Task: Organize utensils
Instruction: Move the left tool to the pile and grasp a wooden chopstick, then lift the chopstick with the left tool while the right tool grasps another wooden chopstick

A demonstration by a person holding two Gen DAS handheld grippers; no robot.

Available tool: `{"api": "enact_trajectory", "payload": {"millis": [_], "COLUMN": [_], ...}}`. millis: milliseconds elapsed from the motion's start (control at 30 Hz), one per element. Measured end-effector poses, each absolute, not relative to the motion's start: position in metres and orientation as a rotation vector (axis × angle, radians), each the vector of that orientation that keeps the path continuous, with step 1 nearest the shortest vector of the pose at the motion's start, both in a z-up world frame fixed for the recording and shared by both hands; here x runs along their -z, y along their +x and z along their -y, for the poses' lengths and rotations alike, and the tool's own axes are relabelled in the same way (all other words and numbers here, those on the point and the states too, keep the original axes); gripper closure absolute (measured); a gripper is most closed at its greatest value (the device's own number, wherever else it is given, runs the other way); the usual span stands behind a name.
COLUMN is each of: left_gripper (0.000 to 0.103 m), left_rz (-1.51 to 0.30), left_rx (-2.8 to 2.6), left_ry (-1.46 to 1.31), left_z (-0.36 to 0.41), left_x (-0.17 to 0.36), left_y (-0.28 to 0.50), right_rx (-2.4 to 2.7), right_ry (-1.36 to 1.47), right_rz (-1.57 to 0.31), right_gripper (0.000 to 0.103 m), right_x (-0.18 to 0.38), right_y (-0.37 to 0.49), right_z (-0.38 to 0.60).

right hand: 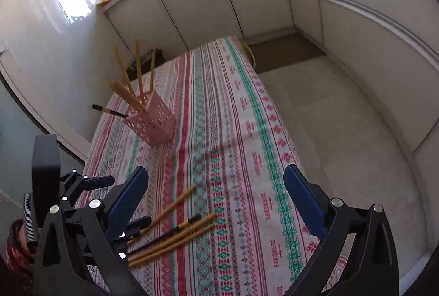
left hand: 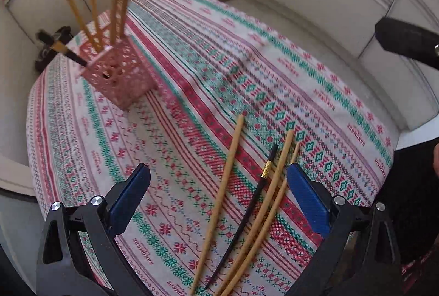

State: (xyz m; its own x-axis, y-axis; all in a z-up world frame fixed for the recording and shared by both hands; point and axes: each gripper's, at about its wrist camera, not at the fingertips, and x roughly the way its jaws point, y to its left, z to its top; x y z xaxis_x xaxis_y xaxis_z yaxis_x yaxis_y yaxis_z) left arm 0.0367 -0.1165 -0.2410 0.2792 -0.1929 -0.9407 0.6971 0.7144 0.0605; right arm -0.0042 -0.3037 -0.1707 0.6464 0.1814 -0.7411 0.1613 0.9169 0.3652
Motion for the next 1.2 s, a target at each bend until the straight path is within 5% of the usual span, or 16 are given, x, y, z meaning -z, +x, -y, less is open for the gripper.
{"api": "enact_trajectory", "payload": {"millis": [167, 367, 433, 667, 700, 800, 867, 1033, 1200], "left_gripper": [0.010, 0.026, 0.047, 0.082, 0.094, 0.096, 0.097, 0.097, 0.097], "left_rz": [-1.228, -1.304, -1.332, -1.416, -1.407, -1.364, -1.335, -1.215, -1.071], "left_rx": [0.652, 0.657, 0.664, 0.698, 0.699, 0.678, 0.666, 0.647, 0.626], "left_ry": [0.529, 0.606, 0.618, 0.608, 0.601, 0.567, 0.510, 0.364, 0.189], "left_z": [0.135, 0.157, 0.165, 0.176, 0.174, 0.155, 0.136, 0.072, 0.009], "left_x": [0.257, 0.272, 0.280, 0.301, 0.300, 0.297, 0.291, 0.252, 0.208], "left_y": [0.060, 0.080, 0.086, 0.099, 0.098, 0.087, 0.081, 0.053, 0.023], "right_rx": [0.002, 0.010, 0.005, -0.043, -0.057, -0.103, -0.114, -0.110, -0.083], "right_ry": [0.486, 0.575, 0.626, 0.807, 0.836, 0.903, 0.909, 0.874, 0.893], "right_rz": [-0.947, -1.006, -1.028, -1.110, -1.125, -1.176, -1.208, -1.329, -1.344], "right_gripper": [0.007, 0.007, 0.007, 0.007, 0.007, 0.008, 0.014, 0.056, 0.077], "right_x": [0.187, 0.196, 0.201, 0.223, 0.227, 0.238, 0.244, 0.265, 0.272], "right_y": [-0.007, -0.009, -0.009, -0.004, -0.002, 0.005, 0.009, 0.019, 0.028], "right_z": [0.320, 0.339, 0.345, 0.358, 0.357, 0.348, 0.337, 0.301, 0.273]}}
